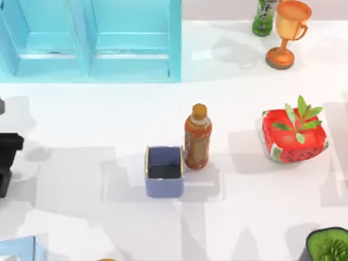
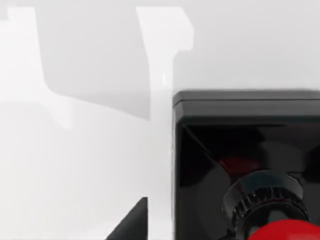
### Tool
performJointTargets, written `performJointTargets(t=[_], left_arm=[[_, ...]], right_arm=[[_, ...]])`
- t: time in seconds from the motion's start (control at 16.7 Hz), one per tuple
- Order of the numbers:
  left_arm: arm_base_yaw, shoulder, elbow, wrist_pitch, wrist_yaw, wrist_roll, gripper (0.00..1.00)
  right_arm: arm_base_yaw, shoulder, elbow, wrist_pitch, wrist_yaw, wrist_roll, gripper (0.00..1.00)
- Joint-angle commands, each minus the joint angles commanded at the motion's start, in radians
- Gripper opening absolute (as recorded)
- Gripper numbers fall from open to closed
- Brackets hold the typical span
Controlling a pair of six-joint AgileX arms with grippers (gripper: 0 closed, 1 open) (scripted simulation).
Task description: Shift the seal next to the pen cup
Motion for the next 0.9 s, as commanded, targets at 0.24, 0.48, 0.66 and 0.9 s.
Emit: performJointTargets(t=[0.24,0.48,0.66,0.9], left_arm=[[0.000,0.000,0.000,0.000,0.000,0.000,0.32],[0.000,0.000,0.000,0.000,0.000,0.000,0.02],[0.000,0.000,0.000,0.000,0.000,0.000,0.00],[0.000,0.000,0.000,0.000,0.000,0.000,0.00]], right_arm=[[0.000,0.000,0.000,0.000,0.000,0.000,1.00],[0.000,0.000,0.000,0.000,0.000,0.000,1.00],[0.000,0.000,0.000,0.000,0.000,0.000,1.00],[0.000,0.000,0.000,0.000,0.000,0.000,1.00]])
